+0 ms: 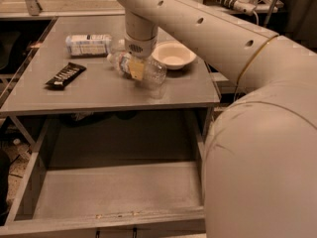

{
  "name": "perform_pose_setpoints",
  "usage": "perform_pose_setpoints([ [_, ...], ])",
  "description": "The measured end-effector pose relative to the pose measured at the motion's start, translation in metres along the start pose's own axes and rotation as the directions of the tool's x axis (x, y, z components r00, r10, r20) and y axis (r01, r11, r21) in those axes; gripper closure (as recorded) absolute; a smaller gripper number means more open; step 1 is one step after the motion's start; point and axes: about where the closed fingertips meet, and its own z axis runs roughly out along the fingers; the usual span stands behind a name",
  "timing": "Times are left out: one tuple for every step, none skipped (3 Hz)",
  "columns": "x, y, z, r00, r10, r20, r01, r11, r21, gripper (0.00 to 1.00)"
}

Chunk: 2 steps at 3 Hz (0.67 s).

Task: Place water bottle into top drawer

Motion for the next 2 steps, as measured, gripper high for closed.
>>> perform_pose_setpoints([
  [0.017, 0.014, -0.014, 0.999, 0.036, -0.003, -0.036, 0.9993, -0.007, 1.0],
  [0.061, 0.049, -0.058, 0.994, 0.1, -0.038, -0.1, 0.9949, 0.016, 1.0],
])
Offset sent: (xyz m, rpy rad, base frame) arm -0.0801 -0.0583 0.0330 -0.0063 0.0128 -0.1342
